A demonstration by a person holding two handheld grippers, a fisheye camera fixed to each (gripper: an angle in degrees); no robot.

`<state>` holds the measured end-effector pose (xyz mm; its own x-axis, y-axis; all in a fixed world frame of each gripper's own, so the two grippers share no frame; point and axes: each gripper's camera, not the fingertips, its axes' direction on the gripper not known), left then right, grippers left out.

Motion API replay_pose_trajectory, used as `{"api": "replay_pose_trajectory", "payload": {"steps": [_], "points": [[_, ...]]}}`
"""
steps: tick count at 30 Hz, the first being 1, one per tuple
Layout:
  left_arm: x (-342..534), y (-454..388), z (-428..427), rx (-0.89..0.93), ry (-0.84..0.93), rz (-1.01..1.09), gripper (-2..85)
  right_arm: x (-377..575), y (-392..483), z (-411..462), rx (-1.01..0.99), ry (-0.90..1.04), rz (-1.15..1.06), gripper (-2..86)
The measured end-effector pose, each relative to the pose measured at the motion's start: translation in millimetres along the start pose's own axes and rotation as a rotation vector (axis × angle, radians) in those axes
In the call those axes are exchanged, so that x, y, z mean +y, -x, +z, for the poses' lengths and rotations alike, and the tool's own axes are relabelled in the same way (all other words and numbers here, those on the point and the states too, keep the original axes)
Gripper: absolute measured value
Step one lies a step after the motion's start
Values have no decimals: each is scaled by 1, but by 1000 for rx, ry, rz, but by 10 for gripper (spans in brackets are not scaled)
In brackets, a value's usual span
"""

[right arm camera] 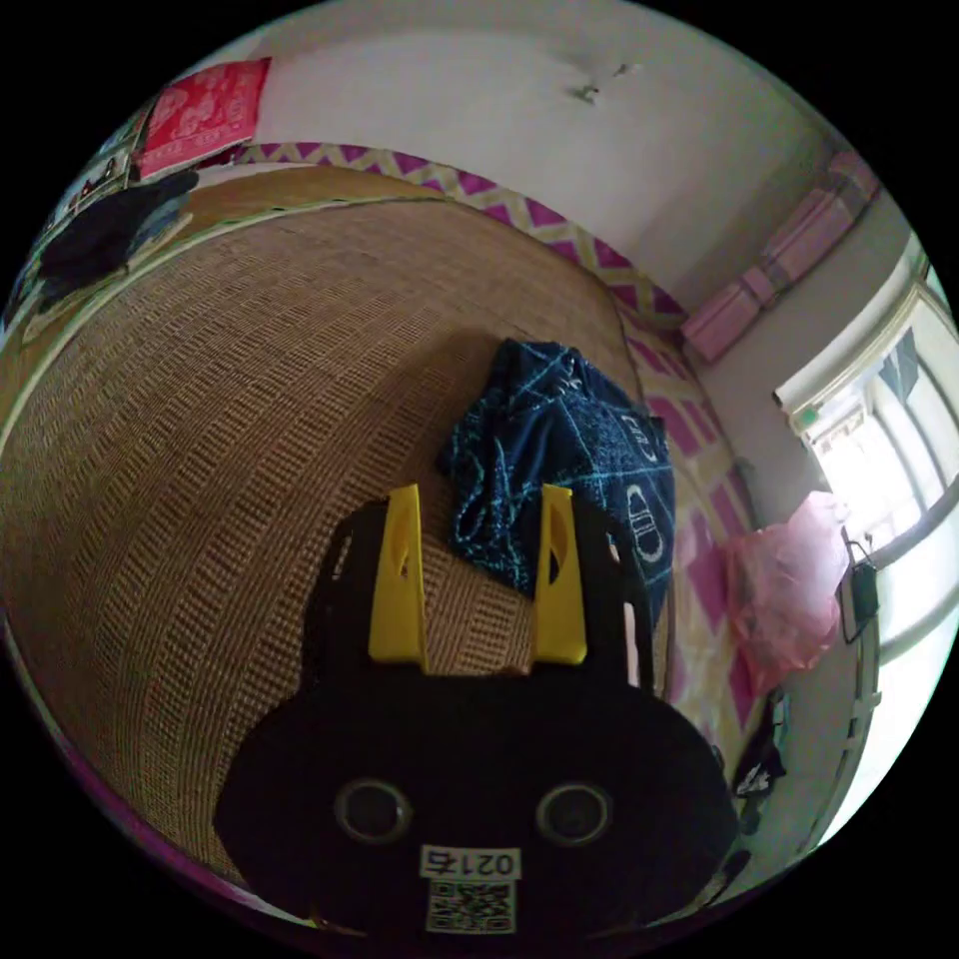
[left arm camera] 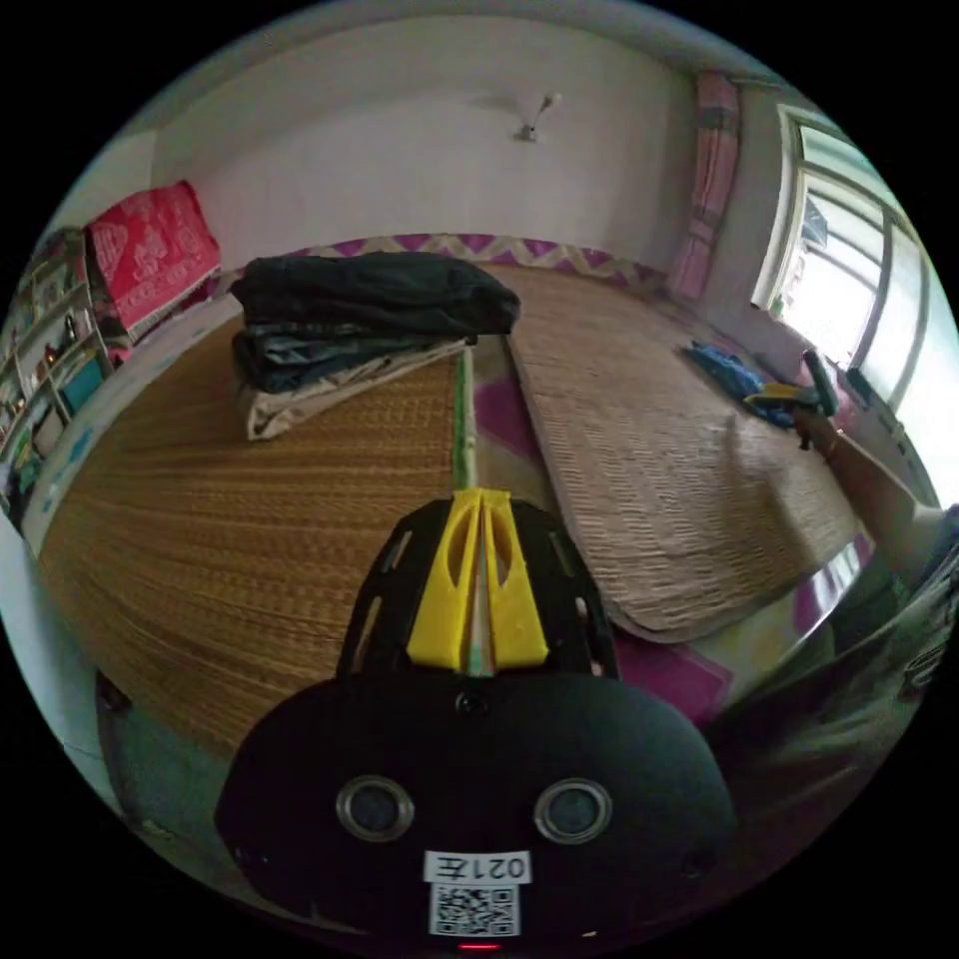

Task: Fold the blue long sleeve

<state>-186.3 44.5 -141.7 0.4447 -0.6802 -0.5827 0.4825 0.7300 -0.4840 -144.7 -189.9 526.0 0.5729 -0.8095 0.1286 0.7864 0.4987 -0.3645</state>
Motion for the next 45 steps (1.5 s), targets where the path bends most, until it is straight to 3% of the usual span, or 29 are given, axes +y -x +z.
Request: {"api": "replay_pose_trajectory", "payload": {"steps": [3, 6, 11, 14, 18, 24, 31, 35, 40, 45], "points": [[16, -24, -8, 71, -2, -49, -8, -12, 13, 14, 85, 65, 3, 133], [35, -54, -19, 22, -26, -25, -1, -18, 26, 15, 124, 36, 5, 97], [56, -86, -20, 141, 57, 24, 18, -37, 22, 15, 132, 123, 73, 45], [70, -101, -23, 178, 68, 60, -5, -48, 0, -14, 22, 136, 190, 31], [84, -133, -22, 158, 102, 148, -9, -49, 16, -81, -101, 106, 103, 26], [91, -174, -14, 282, 78, 203, -5, -28, 139, -166, -250, 126, -180, 21], [94, -167, 13, 567, 99, -8, 82, 39, 272, -253, -500, 37, -354, 36], [120, -148, 11, 645, 65, -93, 79, 67, 286, -279, -519, -25, -348, 59], [149, -136, -2, 587, 51, -89, 59, 107, 243, -295, -721, -53, -279, 129], [157, -138, -5, 539, 42, -52, 57, 132, 236, -289, -706, -41, -261, 123]]}}
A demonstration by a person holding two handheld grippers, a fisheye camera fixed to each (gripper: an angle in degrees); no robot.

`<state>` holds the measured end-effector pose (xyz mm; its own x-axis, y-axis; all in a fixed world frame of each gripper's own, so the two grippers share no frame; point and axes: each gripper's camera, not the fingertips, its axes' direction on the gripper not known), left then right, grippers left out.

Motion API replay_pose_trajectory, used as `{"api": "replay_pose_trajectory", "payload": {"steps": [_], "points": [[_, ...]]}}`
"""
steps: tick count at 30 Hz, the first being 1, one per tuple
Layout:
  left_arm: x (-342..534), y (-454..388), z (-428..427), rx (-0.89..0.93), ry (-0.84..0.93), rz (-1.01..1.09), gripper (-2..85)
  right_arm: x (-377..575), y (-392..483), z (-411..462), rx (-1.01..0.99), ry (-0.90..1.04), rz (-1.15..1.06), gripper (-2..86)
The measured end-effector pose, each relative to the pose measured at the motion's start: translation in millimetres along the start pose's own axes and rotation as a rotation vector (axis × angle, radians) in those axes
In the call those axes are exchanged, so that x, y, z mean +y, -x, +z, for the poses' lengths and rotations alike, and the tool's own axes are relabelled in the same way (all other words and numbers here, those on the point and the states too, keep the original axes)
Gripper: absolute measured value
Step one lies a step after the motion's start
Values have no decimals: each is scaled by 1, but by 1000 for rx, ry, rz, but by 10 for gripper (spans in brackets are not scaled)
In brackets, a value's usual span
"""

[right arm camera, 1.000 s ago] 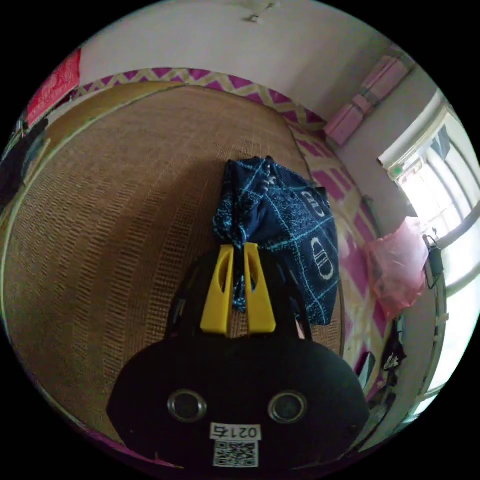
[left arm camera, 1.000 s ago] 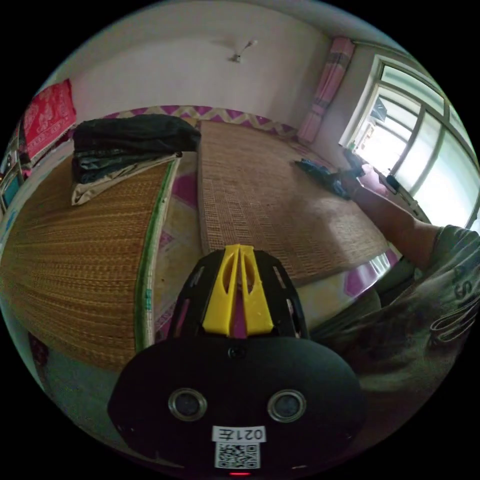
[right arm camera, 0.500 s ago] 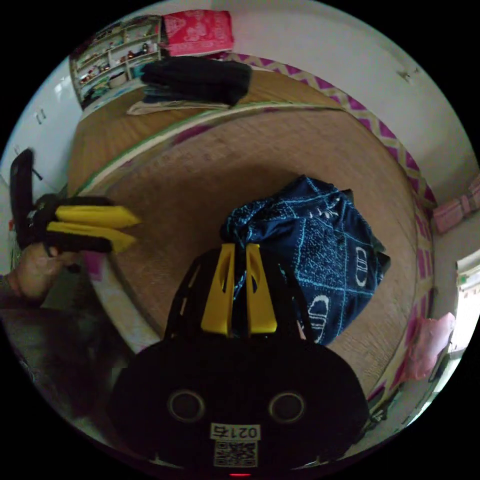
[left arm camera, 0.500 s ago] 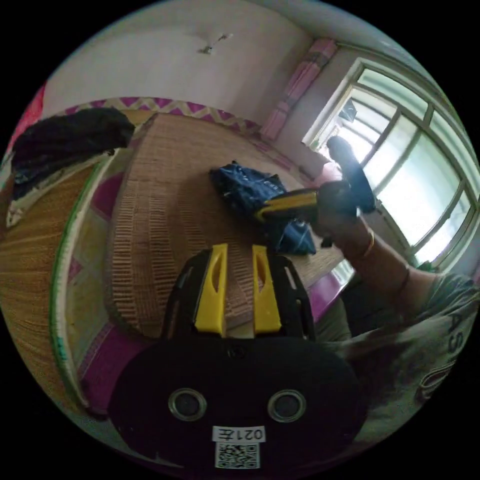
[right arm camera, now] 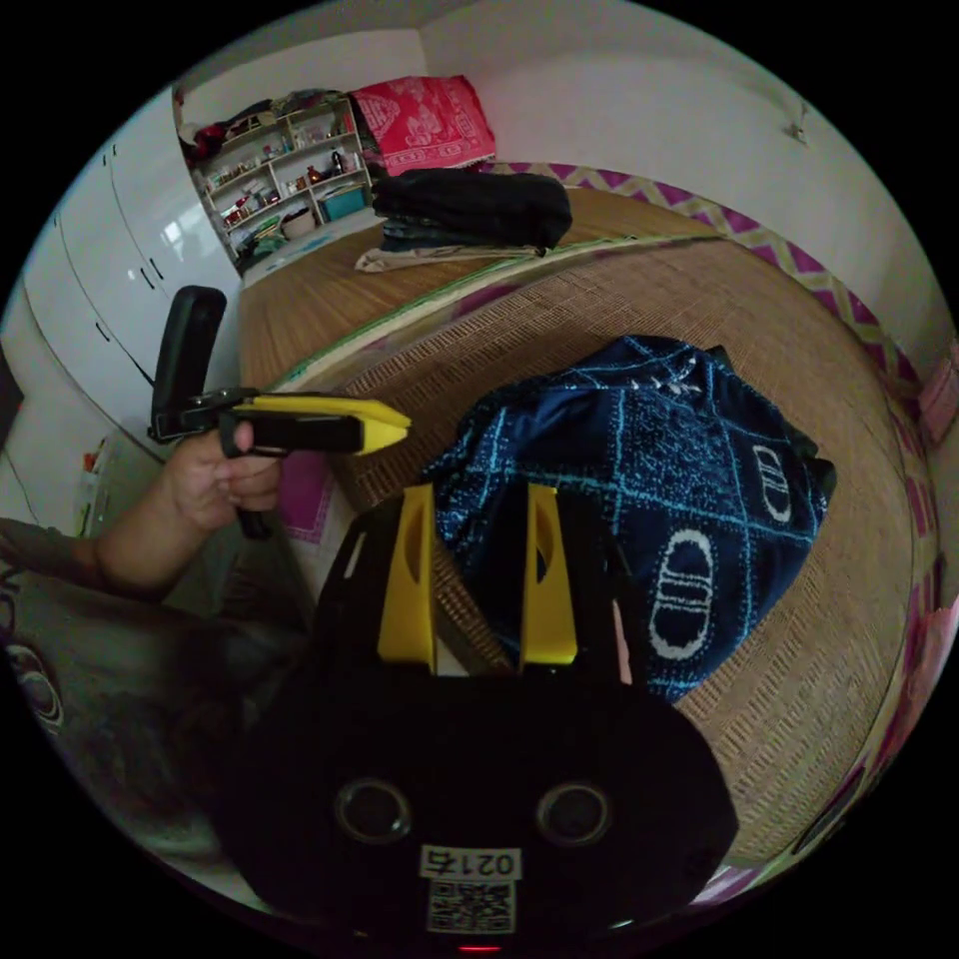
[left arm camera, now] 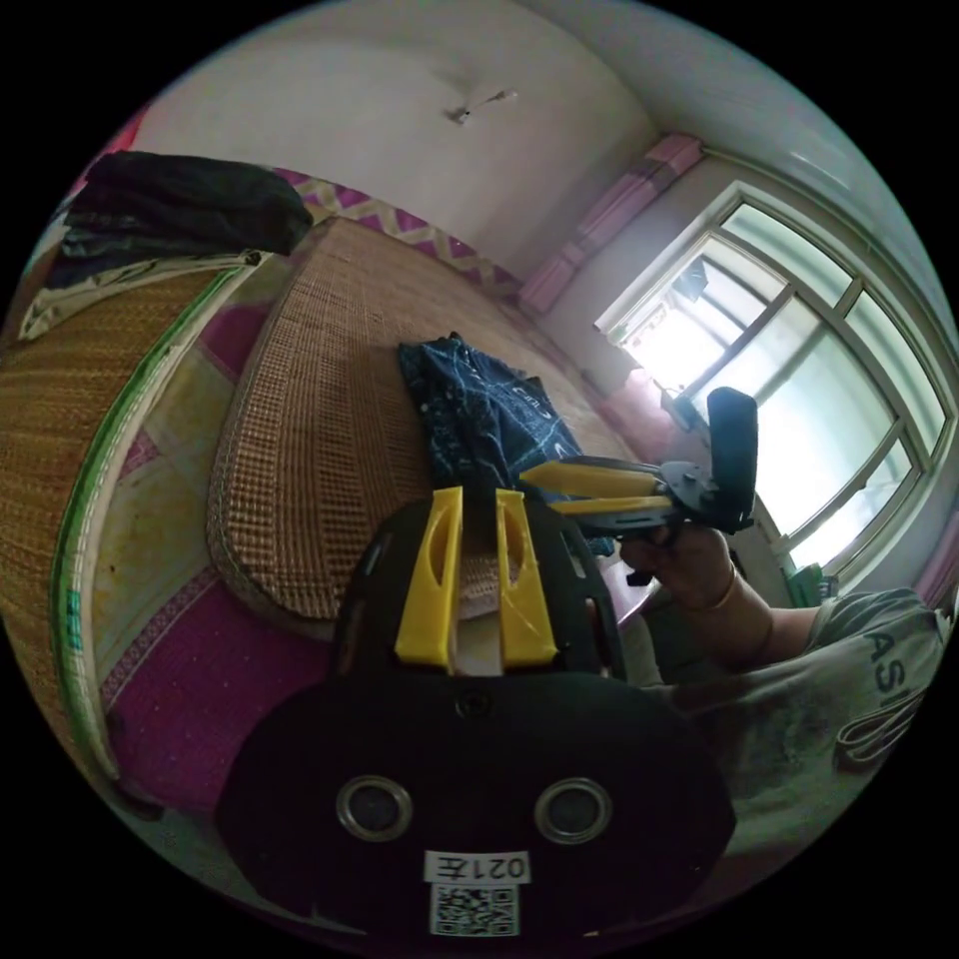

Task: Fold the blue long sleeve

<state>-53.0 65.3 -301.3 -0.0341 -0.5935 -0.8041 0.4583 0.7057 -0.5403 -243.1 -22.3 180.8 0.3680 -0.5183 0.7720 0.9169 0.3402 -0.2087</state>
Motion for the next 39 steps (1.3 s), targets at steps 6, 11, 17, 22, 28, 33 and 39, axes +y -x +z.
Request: {"api": "replay_pose_trajectory", "payload": {"steps": [6, 11, 17, 22, 28, 33, 39], "points": [[-3, 5, 7, -52, 13, 11, 65, 25, 14, -8, -39, -22, 4, 130], [5, 15, 0, -62, -24, -14, 62, 49, 38, -7, 199, -35, -16, 135], [17, 21, 3, -85, -1, 6, 57, 86, 19, -32, 288, -124, 52, 40], [19, 27, 9, -95, 15, 41, 54, 164, -103, -144, -128, -332, 306, 21], [13, 29, 26, -15, 28, 54, 56, 290, -218, -233, -377, -475, 406, 17], [14, 11, 53, 171, 121, 59, 91, 301, -211, -195, -463, -348, 292, 18], [53, 36, 64, 314, 205, -86, 112, 331, -206, -168, -513, -315, 242, 17]]}}
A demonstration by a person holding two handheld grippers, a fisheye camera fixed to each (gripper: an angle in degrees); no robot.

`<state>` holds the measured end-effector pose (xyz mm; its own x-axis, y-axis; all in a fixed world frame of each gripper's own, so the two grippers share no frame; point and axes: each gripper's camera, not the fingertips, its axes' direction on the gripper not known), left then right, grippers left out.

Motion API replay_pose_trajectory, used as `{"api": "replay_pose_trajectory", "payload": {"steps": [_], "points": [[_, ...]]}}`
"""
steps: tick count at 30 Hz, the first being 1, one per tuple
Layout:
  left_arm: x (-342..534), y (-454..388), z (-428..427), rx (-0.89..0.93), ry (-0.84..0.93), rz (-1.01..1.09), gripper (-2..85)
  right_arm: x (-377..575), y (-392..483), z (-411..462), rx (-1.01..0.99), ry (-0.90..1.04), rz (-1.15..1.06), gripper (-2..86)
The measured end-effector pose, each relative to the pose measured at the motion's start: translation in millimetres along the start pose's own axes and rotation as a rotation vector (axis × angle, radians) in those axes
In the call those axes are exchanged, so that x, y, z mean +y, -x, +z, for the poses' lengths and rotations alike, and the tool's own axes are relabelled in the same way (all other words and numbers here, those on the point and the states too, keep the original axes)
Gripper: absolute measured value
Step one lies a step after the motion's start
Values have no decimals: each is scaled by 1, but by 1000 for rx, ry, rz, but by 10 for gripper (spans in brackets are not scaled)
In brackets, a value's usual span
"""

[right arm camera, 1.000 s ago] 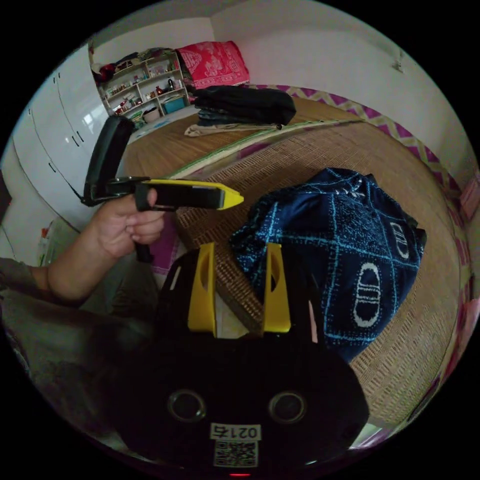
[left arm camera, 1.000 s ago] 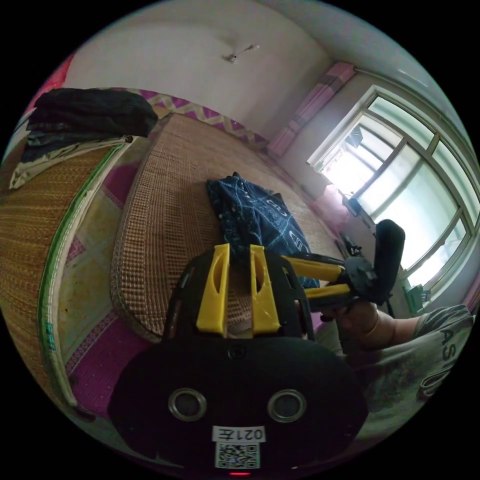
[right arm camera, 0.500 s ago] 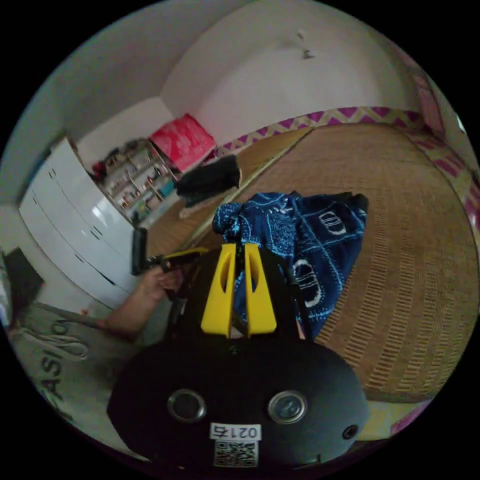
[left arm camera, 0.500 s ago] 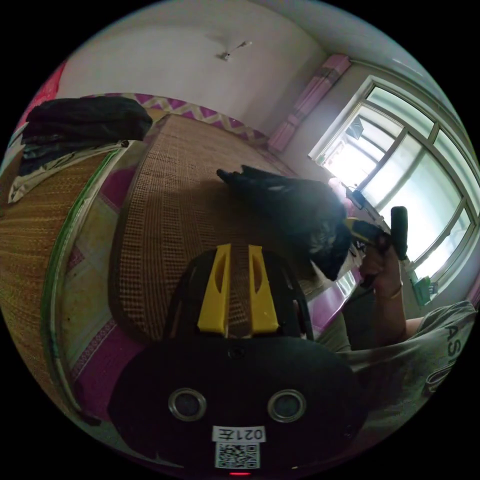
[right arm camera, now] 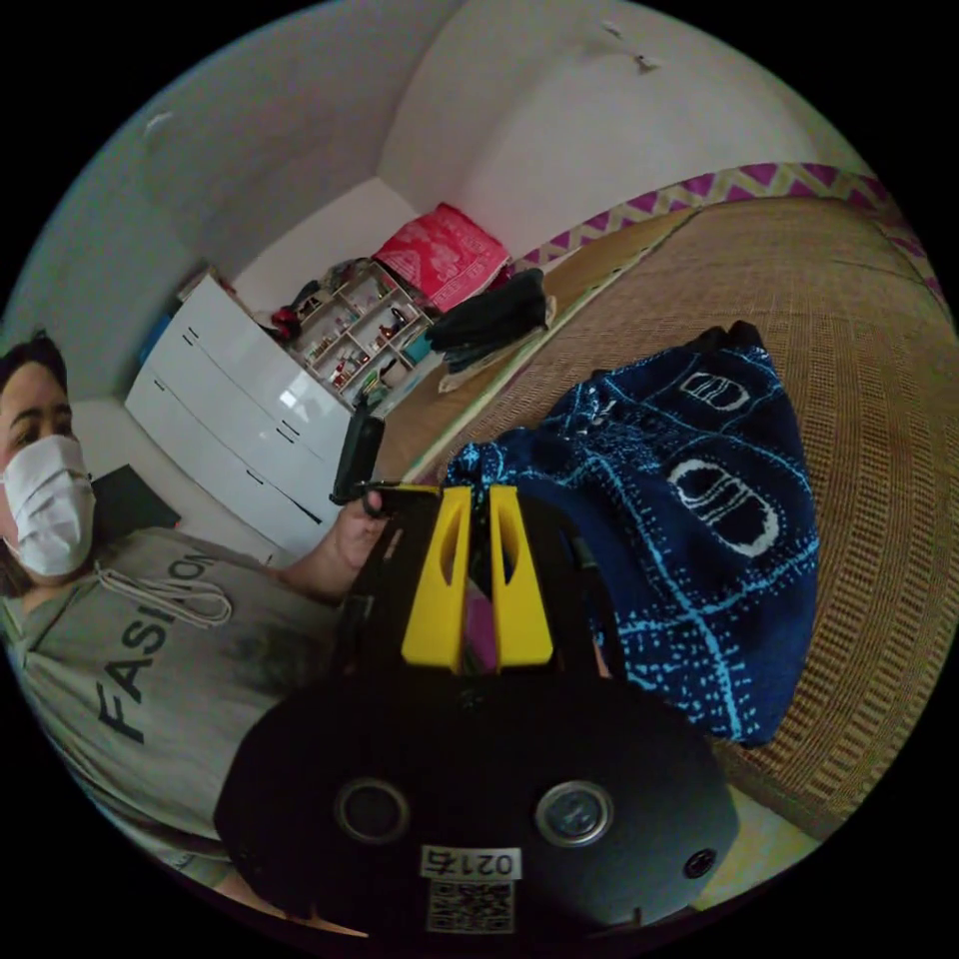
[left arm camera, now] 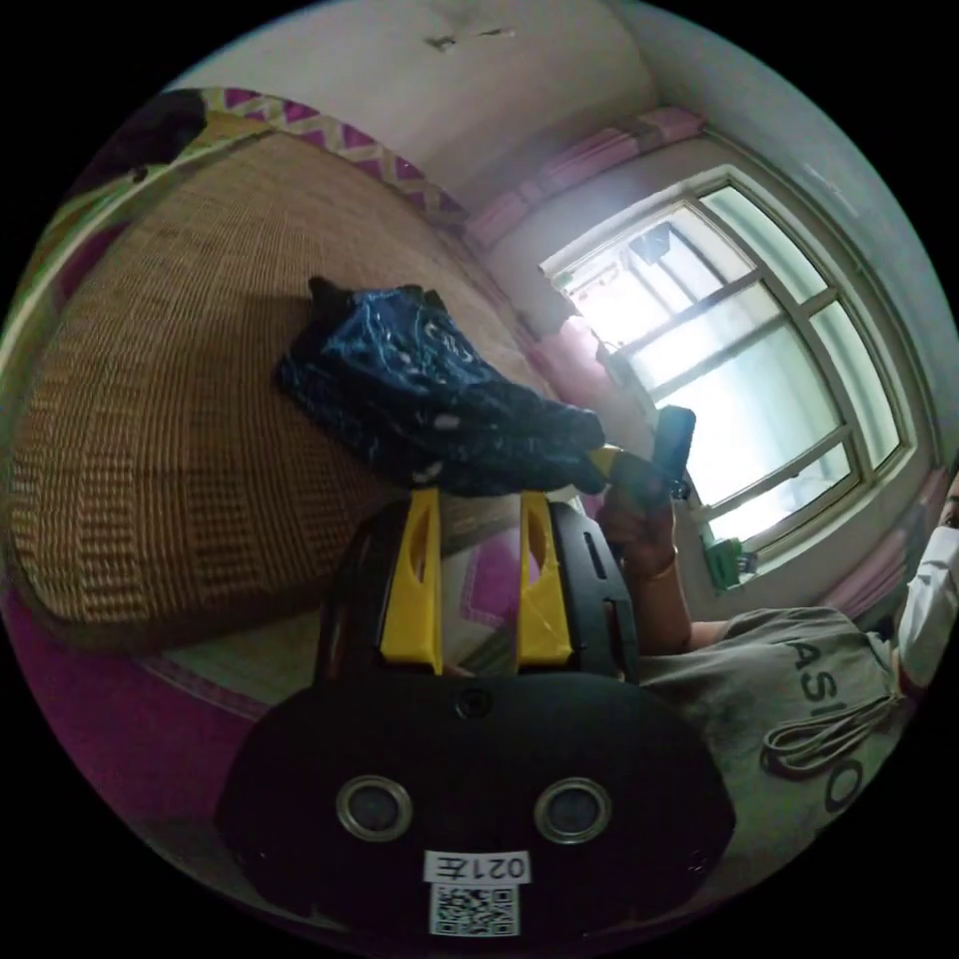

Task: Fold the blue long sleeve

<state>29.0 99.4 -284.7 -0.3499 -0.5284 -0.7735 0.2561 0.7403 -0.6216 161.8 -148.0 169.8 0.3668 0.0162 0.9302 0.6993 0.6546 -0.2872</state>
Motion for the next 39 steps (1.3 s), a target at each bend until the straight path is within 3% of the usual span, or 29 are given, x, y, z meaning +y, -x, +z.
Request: {"api": "replay_pose_trajectory", "payload": {"steps": [9, 13, 21, 27, 33, 36, 39], "points": [[-7, 57, 23, 326, -52, -134, 97, 51, -32, -24, -8, 63, -5, 16], [-14, 84, 37, 280, -39, -242, 3, 69, -60, -40, -65, 34, 24, 17], [-38, 90, 14, 17, 42, 0, -9, 94, -150, -124, -287, -231, 196, 16], [-81, 109, -24, -168, 81, 128, -10, 137, -232, -248, -213, -467, 312, 16], [-68, 178, 7, -88, 147, -5, -9, 272, -307, -267, -159, -510, 586, 18], [-66, 204, 7, 10, 72, -64, -7, 293, -305, -268, -149, -498, 555, 24], [-70, 212, -5, 17, 9, -26, 4, 280, -289, -285, 16, -437, 492, 31]]}}
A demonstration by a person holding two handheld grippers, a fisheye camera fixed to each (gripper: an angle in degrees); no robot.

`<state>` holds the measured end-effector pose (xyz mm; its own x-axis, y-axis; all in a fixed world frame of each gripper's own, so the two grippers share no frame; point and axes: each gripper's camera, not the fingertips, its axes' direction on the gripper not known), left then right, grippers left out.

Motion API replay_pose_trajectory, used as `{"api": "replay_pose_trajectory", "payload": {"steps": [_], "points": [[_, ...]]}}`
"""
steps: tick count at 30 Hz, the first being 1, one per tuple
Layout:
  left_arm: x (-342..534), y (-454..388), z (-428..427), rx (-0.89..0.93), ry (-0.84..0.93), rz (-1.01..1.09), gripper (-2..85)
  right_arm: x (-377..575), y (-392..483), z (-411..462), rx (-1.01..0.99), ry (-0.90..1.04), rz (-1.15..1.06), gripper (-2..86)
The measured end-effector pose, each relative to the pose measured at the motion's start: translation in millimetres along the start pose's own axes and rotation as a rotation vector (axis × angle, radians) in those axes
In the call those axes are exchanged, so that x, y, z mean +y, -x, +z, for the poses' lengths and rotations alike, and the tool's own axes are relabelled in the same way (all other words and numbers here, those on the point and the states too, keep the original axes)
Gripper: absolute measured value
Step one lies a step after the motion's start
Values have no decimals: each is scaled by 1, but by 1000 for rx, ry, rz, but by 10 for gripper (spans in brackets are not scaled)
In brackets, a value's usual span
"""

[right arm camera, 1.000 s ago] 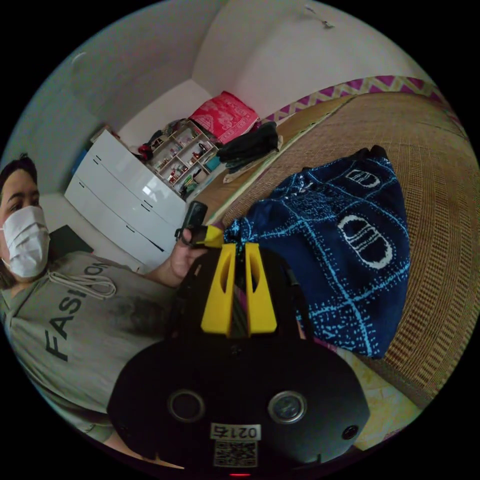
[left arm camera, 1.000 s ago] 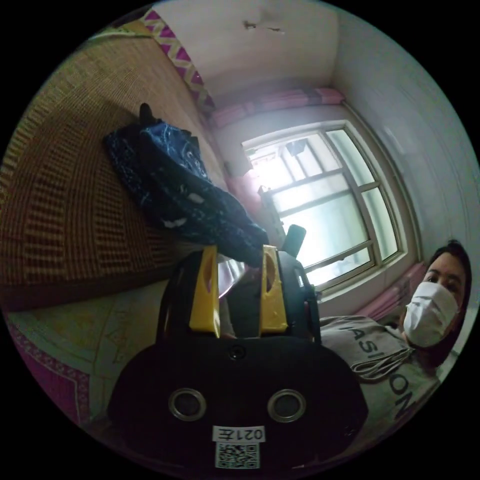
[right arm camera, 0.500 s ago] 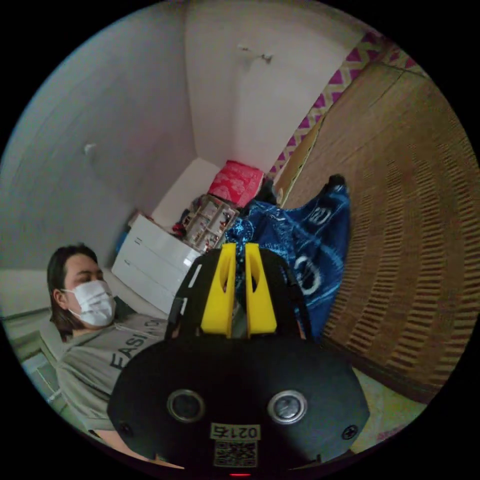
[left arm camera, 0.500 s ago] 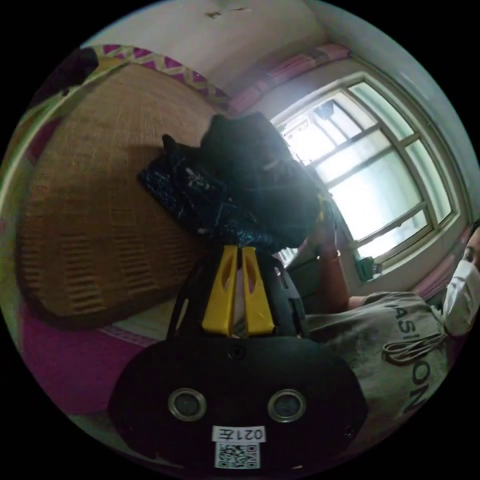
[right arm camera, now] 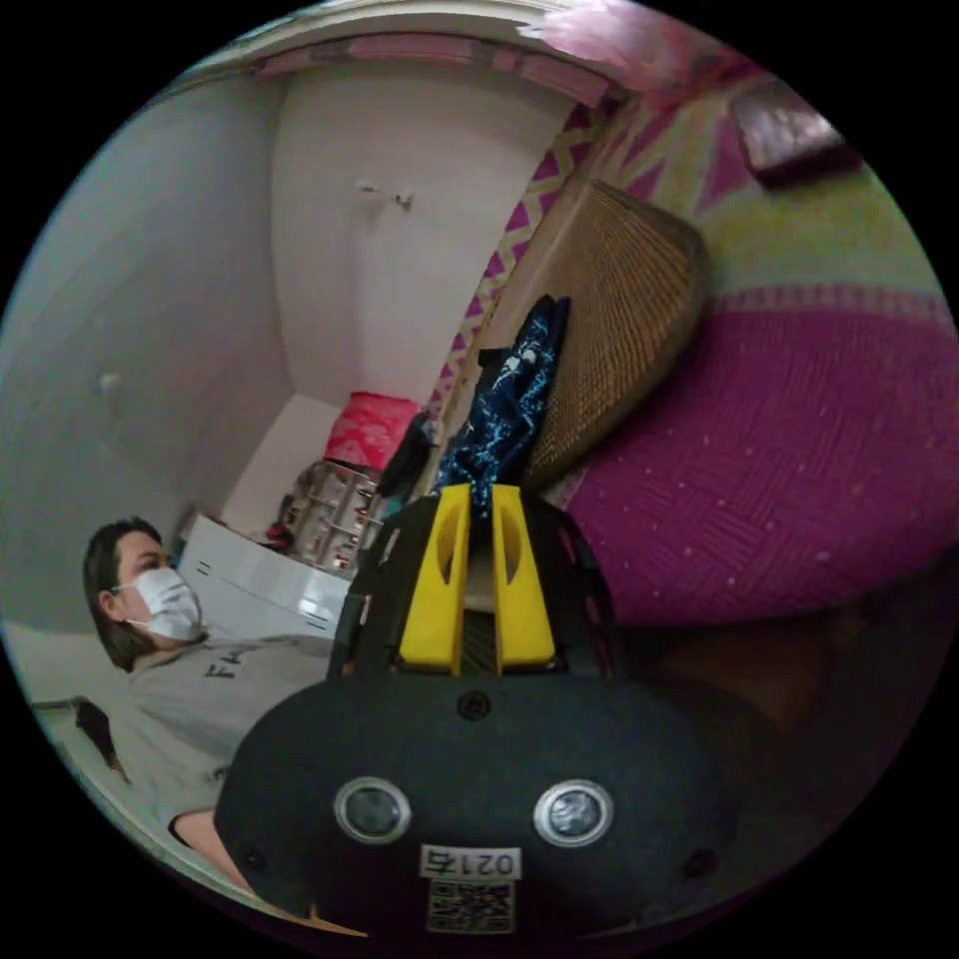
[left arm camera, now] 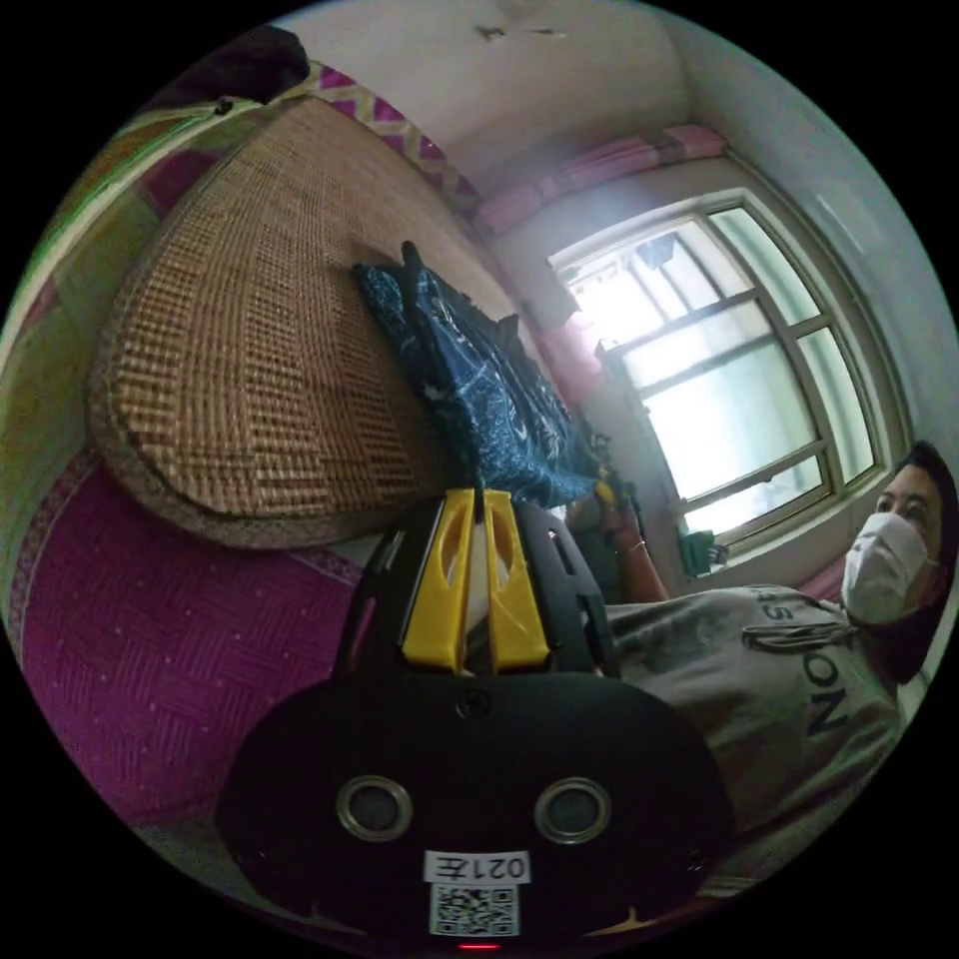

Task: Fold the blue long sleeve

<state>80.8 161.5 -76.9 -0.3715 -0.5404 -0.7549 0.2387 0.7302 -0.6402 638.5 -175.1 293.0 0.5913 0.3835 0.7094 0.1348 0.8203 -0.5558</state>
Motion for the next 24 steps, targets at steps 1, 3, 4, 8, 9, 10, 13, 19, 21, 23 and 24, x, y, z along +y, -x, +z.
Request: {"api": "replay_pose_trajectory", "payload": {"steps": [1, 3, 4, 8, 9, 10, 13, 19, 21, 23, 24], "points": [[-4, 0, -11, -35, -41, 19, 13, -8, 15, -4, 75, -12, -62, 34], [-16, -4, -27, -128, -101, 68, 34, -27, 37, -2, 186, -31, -147, 49], [-32, -8, -31, -178, -123, 106, 52, -45, 47, 9, 249, -13, -195, 67], [-109, -6, -6, -227, -59, 191, 100, -124, 47, 76, 354, 131, -296, 101], [-138, 4, 12, -232, -4, 188, 116, -152, 38, 103, 386, 192, -303, 105], [-163, 16, 30, -260, 56, 164, 128, -178, 24, 127, 414, 256, -275, 110], [-208, 50, 70, -311, 158, 111, 141, -225, -9, 170, 486, 376, -224, 114], [-247, 86, 103, -304, 171, 68, 82, -251, -41, 203, 407, 499, -220, 103], [-258, 96, 111, -322, 188, 32, 39, -253, -46, 219, 359, 550, -227, 78], [-268, 107, 118, -295, 204, 0, 11, -254, -52, 235, 348, 582, -208, 56], [-273, 114, 119, -268, 196, -23, 3, -257, -56, 240, 330, 586, -195, 50]]}}
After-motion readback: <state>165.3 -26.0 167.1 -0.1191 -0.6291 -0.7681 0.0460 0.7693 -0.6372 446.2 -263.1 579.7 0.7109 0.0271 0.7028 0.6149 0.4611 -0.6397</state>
